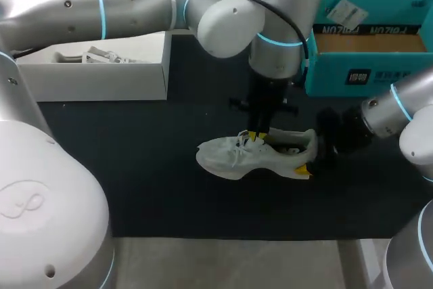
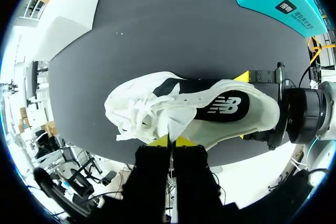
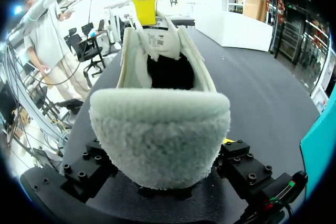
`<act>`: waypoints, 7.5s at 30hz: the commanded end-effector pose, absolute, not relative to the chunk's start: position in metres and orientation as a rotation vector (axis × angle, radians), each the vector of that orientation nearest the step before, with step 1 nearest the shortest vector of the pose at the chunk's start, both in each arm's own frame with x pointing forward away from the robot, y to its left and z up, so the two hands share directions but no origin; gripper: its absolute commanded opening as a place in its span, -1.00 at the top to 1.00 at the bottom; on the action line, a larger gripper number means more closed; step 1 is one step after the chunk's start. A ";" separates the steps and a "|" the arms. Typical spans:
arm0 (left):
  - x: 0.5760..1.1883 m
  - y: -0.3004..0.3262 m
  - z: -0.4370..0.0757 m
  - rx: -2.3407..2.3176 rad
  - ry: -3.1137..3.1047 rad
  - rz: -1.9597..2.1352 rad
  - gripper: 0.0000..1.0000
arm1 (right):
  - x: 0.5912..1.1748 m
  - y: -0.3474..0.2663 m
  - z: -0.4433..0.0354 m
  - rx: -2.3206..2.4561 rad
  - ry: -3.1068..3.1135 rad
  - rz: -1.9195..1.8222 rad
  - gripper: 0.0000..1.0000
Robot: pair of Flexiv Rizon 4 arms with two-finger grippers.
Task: Take the shoe out of the shoebox, open the shoe tongue, remove and reinsert the insole, then place the shoe into the shoebox
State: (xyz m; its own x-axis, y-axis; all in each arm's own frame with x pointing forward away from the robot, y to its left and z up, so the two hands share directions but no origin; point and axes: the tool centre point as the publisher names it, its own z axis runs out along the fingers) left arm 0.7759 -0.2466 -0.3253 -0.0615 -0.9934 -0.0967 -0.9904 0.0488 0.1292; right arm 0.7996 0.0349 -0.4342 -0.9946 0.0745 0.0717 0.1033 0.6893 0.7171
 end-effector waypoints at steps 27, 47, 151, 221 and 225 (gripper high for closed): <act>0.756 -0.192 -0.301 2.189 -2.155 0.070 1.00 | 0.801 0.038 -0.440 -0.153 -2.855 -1.214 1.00; 0.743 -0.187 -0.311 2.050 -2.263 0.241 1.00 | 0.801 0.038 -0.440 -0.153 -2.855 -1.214 1.00; 0.789 -0.190 -0.248 -0.762 -3.148 0.059 1.00 | 0.801 0.038 -0.440 -0.153 -2.855 -1.214 1.00; 0.802 -0.292 -0.303 -0.260 -3.202 0.430 1.00 | 0.801 0.038 -0.440 -0.153 -2.855 -1.214 1.00; 0.801 -0.298 -0.319 -0.263 -3.191 0.423 1.00 | 0.801 0.038 -0.440 -0.153 -2.855 -1.214 1.00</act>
